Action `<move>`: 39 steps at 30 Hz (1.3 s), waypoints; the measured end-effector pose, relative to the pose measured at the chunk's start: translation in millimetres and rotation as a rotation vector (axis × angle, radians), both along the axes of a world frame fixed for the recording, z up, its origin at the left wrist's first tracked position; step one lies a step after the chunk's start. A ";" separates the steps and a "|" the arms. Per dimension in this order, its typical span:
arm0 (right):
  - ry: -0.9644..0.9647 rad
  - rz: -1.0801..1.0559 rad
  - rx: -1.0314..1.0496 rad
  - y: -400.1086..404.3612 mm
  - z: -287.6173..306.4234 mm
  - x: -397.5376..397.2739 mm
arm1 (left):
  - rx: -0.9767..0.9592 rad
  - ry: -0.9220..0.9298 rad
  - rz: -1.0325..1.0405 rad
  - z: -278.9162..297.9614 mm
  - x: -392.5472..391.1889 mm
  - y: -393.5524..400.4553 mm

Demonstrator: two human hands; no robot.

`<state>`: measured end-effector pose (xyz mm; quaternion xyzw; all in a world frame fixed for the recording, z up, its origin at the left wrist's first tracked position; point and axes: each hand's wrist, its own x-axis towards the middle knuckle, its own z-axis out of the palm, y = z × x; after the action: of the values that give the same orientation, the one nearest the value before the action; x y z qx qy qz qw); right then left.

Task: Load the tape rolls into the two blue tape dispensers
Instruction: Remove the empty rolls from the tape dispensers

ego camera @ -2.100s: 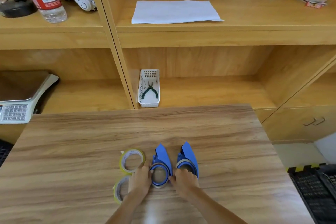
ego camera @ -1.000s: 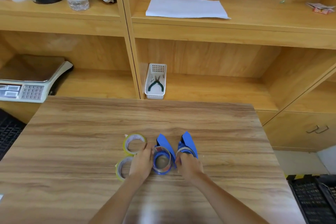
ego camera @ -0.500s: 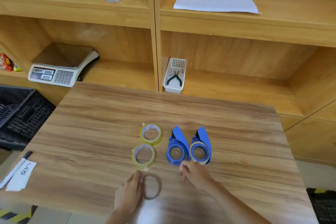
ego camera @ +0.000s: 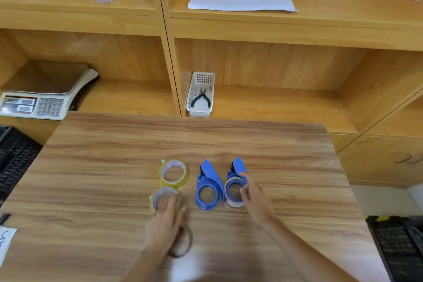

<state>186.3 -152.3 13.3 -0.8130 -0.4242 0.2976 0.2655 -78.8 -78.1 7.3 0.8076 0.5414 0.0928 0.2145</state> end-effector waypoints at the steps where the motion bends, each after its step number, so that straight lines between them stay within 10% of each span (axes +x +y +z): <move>1: -0.005 -0.048 0.011 -1.6 2.0 3.8 | 0.066 -0.024 -0.073 3.0 17.1 6.5; 13: -0.038 -0.031 -0.294 -3.5 -17.2 29.2 | -0.041 0.521 -0.571 -13.0 176.2 27.0; 39: -0.276 0.232 -0.366 -5.3 -5.9 72.5 | -0.002 0.413 -0.626 -12.3 176.9 31.1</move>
<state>258.8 -157.6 7.4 -0.8264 -0.4859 0.2841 0.0174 98.1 -47.1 -5.0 0.9355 0.3003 -0.1428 0.1197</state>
